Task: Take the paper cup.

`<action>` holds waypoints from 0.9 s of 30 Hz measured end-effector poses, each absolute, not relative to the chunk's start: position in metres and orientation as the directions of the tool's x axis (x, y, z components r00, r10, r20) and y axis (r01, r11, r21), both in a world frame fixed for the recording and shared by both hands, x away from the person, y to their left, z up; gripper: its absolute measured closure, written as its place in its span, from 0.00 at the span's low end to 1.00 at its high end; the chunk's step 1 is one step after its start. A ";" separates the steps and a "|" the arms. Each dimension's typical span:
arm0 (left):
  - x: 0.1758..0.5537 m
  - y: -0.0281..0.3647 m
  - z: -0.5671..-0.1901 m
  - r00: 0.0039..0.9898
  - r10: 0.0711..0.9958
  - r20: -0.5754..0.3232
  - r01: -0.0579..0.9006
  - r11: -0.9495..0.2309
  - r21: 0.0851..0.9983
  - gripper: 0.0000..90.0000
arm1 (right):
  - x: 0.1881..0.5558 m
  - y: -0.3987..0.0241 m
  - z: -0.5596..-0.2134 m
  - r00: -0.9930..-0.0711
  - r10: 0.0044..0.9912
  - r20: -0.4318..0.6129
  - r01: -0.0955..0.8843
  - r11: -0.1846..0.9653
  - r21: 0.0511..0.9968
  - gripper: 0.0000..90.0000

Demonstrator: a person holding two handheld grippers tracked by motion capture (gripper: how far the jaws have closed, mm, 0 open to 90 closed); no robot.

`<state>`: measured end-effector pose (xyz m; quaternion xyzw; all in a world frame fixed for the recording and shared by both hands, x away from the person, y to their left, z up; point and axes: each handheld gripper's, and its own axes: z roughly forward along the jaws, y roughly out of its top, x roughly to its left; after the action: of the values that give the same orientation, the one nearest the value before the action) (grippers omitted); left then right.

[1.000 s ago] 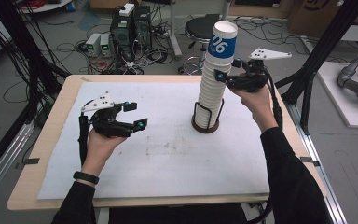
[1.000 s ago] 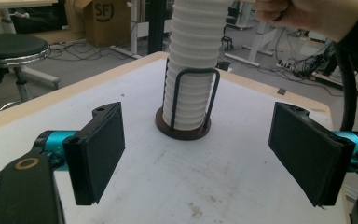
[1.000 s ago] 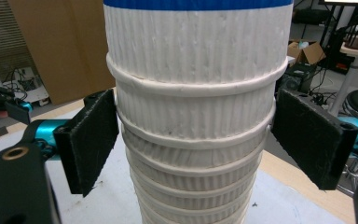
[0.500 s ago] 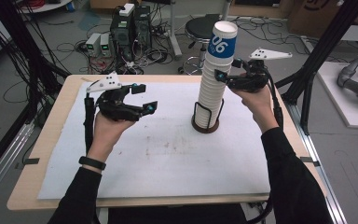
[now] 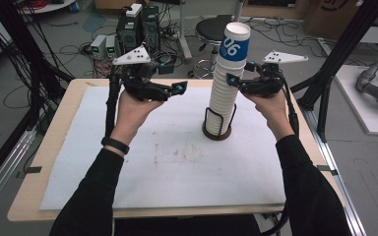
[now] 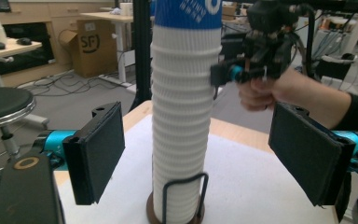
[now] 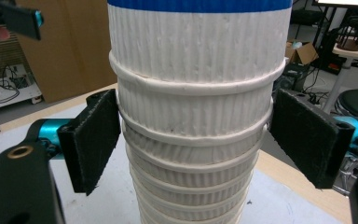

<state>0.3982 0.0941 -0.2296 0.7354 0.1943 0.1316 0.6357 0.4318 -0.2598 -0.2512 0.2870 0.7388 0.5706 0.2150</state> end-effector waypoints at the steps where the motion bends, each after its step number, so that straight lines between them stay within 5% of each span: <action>1: 0.401 0.090 -0.227 0.891 0.450 -0.049 0.117 -0.124 0.985 0.20 | 0.432 -0.260 -0.251 -0.742 0.670 0.009 0.178 0.185 0.967 0.19; 27: 0.448 0.010 -0.161 0.906 0.421 -0.047 0.096 -0.096 0.991 0.19 | 0.431 -0.259 -0.251 -0.740 0.673 -0.002 0.171 0.190 0.967 0.19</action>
<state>0.4478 0.0104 -0.1607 0.7297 0.1772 0.1250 0.6485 0.4315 -0.2588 -0.2512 0.2853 0.7391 0.5689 0.2208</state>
